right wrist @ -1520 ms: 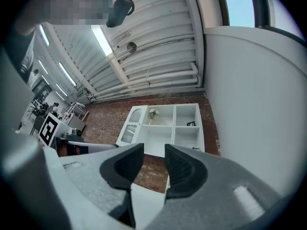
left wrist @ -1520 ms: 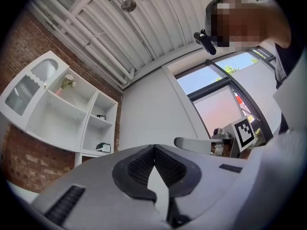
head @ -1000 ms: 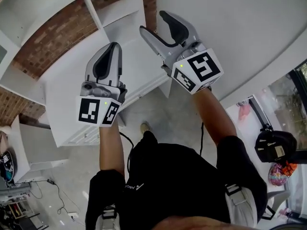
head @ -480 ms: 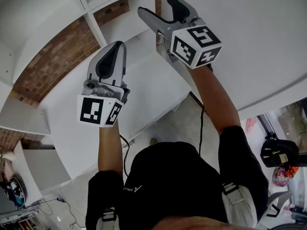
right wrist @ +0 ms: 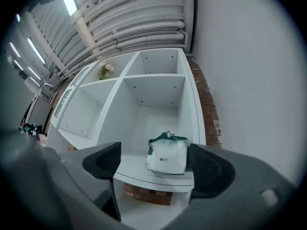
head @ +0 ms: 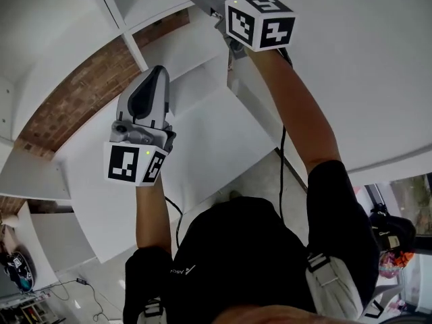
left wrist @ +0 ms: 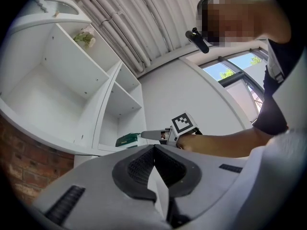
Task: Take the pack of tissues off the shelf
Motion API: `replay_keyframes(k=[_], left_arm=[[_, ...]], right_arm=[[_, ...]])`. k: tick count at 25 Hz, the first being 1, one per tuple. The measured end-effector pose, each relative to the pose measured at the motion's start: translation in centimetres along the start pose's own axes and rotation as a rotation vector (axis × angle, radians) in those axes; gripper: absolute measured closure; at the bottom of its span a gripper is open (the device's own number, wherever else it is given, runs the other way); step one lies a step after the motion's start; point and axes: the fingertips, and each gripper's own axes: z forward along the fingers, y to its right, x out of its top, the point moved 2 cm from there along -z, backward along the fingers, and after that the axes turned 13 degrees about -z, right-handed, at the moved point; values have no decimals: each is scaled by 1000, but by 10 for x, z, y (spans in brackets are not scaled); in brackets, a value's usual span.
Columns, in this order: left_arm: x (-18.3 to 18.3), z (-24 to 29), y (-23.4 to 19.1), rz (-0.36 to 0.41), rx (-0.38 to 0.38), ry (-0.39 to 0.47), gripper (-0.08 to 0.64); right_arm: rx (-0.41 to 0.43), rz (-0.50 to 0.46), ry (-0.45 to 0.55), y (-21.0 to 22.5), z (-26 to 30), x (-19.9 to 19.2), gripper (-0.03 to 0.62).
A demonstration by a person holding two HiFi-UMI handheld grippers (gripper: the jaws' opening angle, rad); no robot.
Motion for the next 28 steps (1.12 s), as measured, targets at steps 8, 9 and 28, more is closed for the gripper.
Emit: replay_keyframes(k=[8, 9, 28], left_arm=[[0, 22, -28, 15, 33, 15, 561], [-1, 23, -31, 15, 36, 17, 561], [2, 24, -42, 32, 58, 21, 561]], right_arm=[[34, 10, -39, 15, 54, -18, 141], [39, 9, -42, 15, 58, -19, 141], [-37, -98, -159, 14, 89, -32, 296]])
